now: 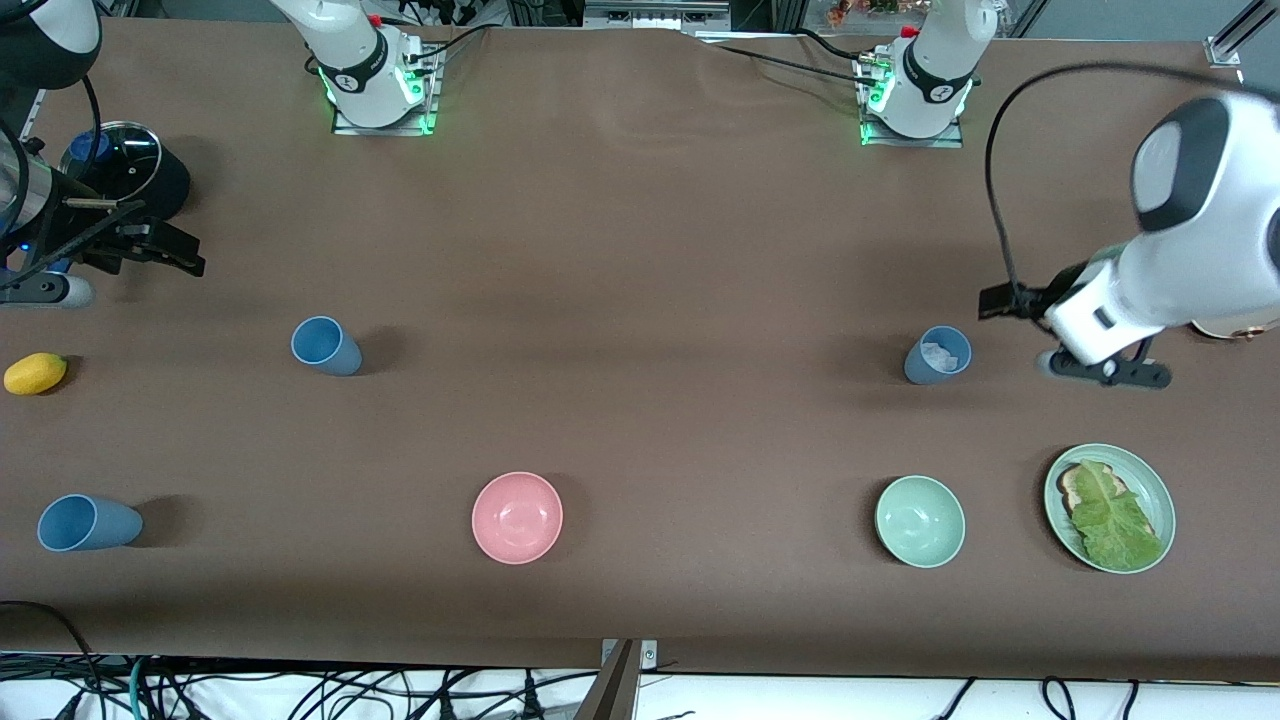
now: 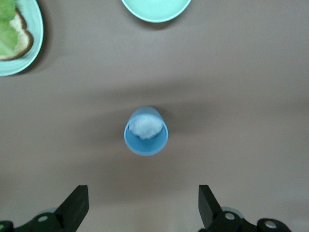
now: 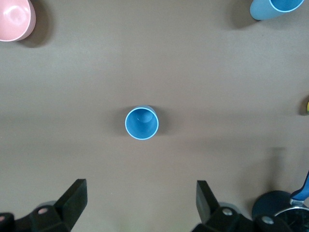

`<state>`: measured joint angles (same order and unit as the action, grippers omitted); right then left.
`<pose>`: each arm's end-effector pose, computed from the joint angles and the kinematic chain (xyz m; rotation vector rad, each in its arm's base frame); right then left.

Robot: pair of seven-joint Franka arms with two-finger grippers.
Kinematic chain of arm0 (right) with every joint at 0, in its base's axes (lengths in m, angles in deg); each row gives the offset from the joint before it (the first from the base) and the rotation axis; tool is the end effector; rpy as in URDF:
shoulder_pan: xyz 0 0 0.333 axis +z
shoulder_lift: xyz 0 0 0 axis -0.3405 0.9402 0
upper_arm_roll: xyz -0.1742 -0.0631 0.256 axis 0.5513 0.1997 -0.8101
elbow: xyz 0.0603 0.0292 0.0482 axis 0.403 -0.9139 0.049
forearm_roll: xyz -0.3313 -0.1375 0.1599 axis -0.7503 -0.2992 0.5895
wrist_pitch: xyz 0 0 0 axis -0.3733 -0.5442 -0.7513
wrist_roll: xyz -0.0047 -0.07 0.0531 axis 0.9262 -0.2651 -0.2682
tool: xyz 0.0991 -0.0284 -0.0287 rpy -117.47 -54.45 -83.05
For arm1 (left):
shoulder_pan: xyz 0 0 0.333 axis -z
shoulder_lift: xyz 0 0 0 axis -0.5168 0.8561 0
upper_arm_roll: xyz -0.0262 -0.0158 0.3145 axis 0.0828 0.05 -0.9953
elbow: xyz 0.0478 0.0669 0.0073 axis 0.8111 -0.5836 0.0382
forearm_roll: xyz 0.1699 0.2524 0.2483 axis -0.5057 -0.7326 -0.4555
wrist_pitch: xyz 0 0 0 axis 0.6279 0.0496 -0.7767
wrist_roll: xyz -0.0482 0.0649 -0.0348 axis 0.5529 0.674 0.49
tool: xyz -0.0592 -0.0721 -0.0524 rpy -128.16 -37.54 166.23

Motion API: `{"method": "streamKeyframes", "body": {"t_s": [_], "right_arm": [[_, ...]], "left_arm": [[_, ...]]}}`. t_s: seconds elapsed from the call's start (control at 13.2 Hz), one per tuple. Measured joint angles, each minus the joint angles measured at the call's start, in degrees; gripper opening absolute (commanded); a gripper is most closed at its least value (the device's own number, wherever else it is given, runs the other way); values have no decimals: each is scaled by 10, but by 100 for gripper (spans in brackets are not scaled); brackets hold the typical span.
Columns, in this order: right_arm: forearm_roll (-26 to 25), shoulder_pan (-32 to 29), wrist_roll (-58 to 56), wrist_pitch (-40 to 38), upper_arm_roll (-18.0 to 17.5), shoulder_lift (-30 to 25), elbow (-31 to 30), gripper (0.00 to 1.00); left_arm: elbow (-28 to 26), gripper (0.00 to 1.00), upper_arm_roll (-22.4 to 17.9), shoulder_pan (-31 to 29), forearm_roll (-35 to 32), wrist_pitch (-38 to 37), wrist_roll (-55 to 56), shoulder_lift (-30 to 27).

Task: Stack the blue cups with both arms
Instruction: 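Move the left gripper to the white-lined cup while the right gripper reaches another cup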

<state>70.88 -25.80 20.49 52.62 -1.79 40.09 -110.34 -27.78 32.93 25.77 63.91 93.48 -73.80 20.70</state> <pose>0.5754 0.0030 0.5671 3.1274 -0.0230 -0.1237 0.6111 -0.0394 0.4349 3.0657 -0.1757 -0.3371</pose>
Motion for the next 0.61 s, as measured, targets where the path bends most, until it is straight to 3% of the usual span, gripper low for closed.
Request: {"method": "streamKeyframes", "body": {"t_s": [0.3, 0.61], "right_arm": [[0, 0, 0, 0, 0, 2, -1, 100], [0, 0, 0, 0, 0, 9, -3, 100]], "left_arm": [[-60, 100, 0, -22, -19, 92, -73, 13], [-173, 98, 1, -71, -19, 251, -157, 10]]}}
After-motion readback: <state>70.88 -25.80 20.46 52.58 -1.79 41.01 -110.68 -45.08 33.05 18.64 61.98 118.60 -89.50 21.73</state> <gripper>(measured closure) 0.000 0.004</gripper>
